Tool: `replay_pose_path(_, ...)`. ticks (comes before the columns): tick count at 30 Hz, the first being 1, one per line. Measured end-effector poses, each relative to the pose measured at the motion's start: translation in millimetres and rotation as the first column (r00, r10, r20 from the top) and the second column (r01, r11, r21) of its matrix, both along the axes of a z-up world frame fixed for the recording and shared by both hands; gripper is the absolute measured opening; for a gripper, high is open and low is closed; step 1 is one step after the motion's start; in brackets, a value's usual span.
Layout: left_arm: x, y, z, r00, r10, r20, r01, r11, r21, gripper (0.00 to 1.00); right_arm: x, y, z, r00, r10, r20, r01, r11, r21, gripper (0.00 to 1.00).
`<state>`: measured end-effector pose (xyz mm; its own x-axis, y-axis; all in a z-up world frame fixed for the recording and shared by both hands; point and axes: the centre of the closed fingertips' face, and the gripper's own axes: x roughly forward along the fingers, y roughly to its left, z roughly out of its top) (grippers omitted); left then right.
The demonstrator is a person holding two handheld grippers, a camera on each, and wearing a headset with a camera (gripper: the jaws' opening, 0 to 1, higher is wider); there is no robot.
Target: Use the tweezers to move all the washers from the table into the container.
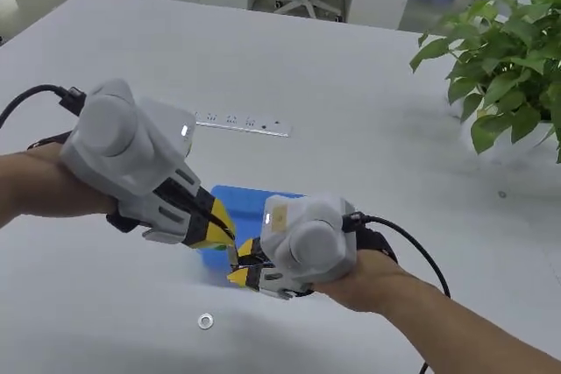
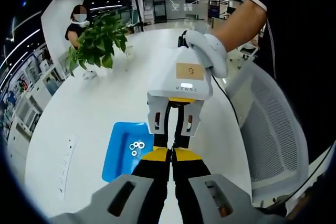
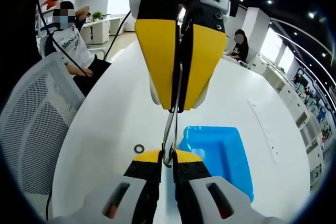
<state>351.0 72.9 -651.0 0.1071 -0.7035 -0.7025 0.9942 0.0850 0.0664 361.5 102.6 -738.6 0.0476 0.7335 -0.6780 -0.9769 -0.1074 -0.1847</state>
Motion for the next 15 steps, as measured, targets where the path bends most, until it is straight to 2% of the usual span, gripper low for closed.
replay_pose_path(10,9.4,-7.3,10.2,1.000,-0.016,0.023,0.016,1.000,-0.002,0.05,12.4,-7.6,10.3,1.000,-0.017,0.023,0.017,1.000,0.002,0.09)
replay_pose_path(15,17.9,-9.7,11.3,0.999,-0.021,0.034,0.021,1.000,-0.003,0.05,19.5,-10.5,12.6,0.999,-0.024,0.031,0.024,1.000,0.001,0.09)
